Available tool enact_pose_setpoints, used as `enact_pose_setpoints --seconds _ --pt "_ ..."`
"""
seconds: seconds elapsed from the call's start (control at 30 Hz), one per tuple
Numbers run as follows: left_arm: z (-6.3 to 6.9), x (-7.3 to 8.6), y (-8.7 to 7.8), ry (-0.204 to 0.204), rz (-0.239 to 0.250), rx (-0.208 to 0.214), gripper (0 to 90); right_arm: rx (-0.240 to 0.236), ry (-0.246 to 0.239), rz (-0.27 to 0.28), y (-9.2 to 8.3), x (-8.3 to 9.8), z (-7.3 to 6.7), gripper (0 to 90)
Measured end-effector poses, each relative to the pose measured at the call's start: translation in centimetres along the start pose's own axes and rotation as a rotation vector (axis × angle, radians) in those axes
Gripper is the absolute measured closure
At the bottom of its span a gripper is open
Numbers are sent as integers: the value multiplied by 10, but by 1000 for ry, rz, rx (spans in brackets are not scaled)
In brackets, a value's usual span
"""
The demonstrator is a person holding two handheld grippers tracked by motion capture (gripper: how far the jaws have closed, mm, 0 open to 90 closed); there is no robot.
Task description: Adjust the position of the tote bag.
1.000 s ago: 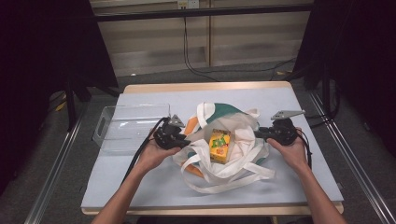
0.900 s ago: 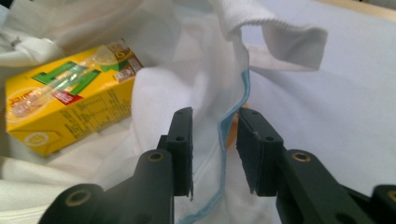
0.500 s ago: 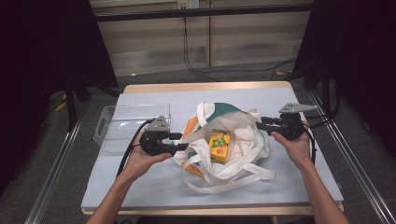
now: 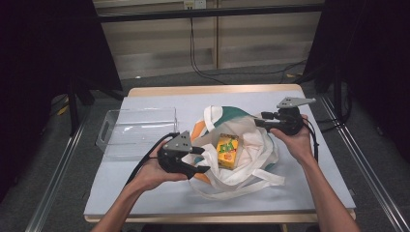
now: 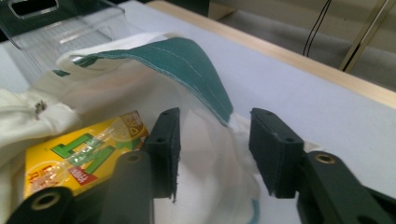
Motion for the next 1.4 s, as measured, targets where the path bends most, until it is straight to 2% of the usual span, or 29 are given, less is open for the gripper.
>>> enact_pose_setpoints --seconds 0.13,0.17,0.2,0.27,0.33,0.43,0.47,0.53,0.67,0.73,0.77,0.8,0.83,0.9,0.93,0.97,1.1,1.13,1.27,1.3,1.33,1.4 --pt "2 6 18 40 -78 -30 381 18 -15 -25 14 -1 2 510" --pt "1 7 20 53 -96 -41 369 37 -21 -31 16 -3 3 510" --pt "0 8 20 57 -107 -50 360 37 -26 -29 17 -4 3 510" --pt "-3 7 18 47 -98 -67 355 30 -23 -25 18 -7 4 510" --pt "-5 5 14 49 -86 -79 346 42 -29 -34 20 -10 4 508" --pt "-7 1 11 68 -62 -101 311 13 -37 -40 24 -14 3 522" --pt "-8 0 11 75 -68 -110 308 5 -43 -46 26 -15 2 528" --pt "-11 -2 16 107 -82 -94 285 4 -51 -58 33 -18 -1 538" --pt "-15 -1 32 142 -128 -87 276 -13 -47 -75 50 -20 -4 549" --pt "-15 -1 40 159 -131 -70 285 -16 -46 -87 57 -20 -5 593" --pt "-15 -1 44 158 -133 -80 295 -21 -49 -91 60 -19 -6 621" --pt "-16 -1 48 175 -157 -80 318 -21 -47 -92 62 -19 -6 660" --pt "-15 -2 50 183 -159 -84 388 -28 -43 -91 63 -19 -7 697" --pt "-13 -1 51 204 -190 -74 555 -37 -37 -98 65 -20 -7 761" --pt "-12 0 50 212 -196 -69 674 -39 -32 -104 66 -21 -6 787" --pt "-11 1 49 205 -212 -74 705 -36 -33 -106 66 -22 -6 800" --pt "-7 7 44 215 -261 -37 848 -27 -3 -129 74 -24 1 842" --pt "-6 8 42 227 -284 -12 856 -29 1 -132 75 -24 3 844" --pt "-2 14 37 273 -366 21 867 -16 20 -153 82 -23 11 851" --pt "-1 15 36 267 -374 28 867 -3 23 -160 84 -23 13 852" --pt "-1 16 35 286 -389 31 868 -3 27 -165 86 -22 15 853" --pt "0 19 35 285 -403 39 869 12 38 -184 91 -20 19 854"
Point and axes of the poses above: each handheld gripper's, and its own axes: y roughly forward along the jaws, x roughly out of its underside, z roughly to its right, the point moved 1 cm from there along y, roughly forward along the jaws, and after that the axes turned 4 degrees about y, right-handed, at the moved point
